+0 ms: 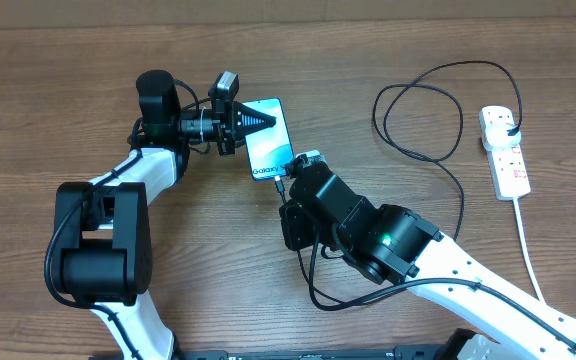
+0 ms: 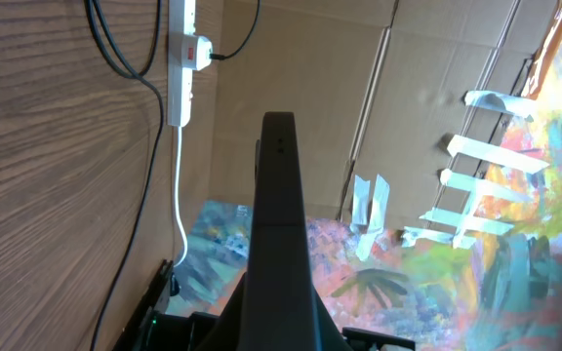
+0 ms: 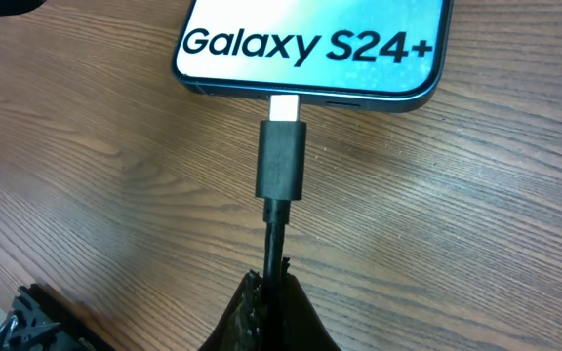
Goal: Plug charger to phone and switch on socket
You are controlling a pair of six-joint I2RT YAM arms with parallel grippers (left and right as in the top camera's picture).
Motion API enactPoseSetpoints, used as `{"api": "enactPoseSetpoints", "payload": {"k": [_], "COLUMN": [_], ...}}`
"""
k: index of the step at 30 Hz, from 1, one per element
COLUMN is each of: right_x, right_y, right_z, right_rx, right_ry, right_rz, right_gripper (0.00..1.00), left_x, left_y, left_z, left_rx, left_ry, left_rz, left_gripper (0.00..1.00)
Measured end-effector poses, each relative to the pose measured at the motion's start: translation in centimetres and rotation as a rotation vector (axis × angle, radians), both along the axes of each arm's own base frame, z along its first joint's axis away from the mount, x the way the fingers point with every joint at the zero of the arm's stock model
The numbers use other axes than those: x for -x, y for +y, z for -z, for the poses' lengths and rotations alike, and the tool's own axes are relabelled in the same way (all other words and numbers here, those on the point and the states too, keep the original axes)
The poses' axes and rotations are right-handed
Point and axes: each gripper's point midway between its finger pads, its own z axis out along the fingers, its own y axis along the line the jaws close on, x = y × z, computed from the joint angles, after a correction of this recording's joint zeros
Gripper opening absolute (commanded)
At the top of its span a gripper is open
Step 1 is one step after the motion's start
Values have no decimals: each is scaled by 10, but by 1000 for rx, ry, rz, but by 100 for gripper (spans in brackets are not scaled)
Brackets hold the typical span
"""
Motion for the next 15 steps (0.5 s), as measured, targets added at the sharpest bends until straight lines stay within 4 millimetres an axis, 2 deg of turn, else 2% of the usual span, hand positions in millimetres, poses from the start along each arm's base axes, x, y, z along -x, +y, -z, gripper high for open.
{"api": "enactPoseSetpoints", "payload": {"k": [15], "right_x": [-1], "right_y": [1], "right_z": [-1], "right_rx": [-4], "right_ry": [-4], "right_rz": [0], "right_gripper": [4], "left_x": [-1], "left_y": [0], "left_z": [0], "left_rx": [-1], "left_ry": [39], "left_rz": [-9], "left_gripper": [4]}}
